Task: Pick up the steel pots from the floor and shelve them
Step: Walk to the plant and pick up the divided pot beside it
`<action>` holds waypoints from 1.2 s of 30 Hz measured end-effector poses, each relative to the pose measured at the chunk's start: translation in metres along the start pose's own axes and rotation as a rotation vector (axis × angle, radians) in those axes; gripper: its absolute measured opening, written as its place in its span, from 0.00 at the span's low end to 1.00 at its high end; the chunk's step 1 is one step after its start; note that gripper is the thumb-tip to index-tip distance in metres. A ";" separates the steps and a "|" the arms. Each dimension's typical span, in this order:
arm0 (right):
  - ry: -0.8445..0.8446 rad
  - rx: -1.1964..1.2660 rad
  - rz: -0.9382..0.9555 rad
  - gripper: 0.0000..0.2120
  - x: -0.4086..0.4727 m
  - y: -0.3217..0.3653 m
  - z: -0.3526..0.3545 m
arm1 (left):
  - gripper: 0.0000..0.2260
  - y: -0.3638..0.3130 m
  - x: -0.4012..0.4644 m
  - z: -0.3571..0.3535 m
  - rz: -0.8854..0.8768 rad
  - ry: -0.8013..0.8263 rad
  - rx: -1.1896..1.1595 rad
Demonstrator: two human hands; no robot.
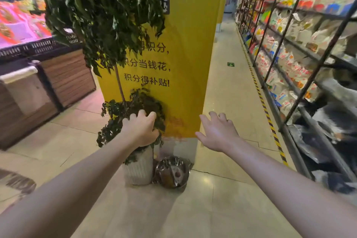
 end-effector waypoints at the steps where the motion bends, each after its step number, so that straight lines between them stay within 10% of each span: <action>1: 0.011 0.009 -0.001 0.26 0.015 -0.003 -0.011 | 0.24 0.002 0.016 -0.008 0.000 0.018 -0.004; 10: 0.175 0.041 -0.025 0.24 0.118 -0.016 -0.161 | 0.25 0.008 0.166 -0.139 0.023 0.114 -0.061; 28: 0.485 0.029 -0.015 0.26 0.171 0.021 -0.846 | 0.23 0.056 0.325 -0.794 0.022 0.467 -0.167; 36: 0.480 0.003 -0.002 0.32 0.205 0.035 -1.013 | 0.24 0.087 0.347 -0.963 0.030 0.479 -0.102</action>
Point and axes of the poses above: each hand's wrist, its own x-axis towards the middle knuckle, its own z-axis out of the back of the hand, y = z × x, the point moved 2 cm from there along x, towards the middle knuckle, and after that the axes turned 8 degrees about -z, right-handed, at the moved point
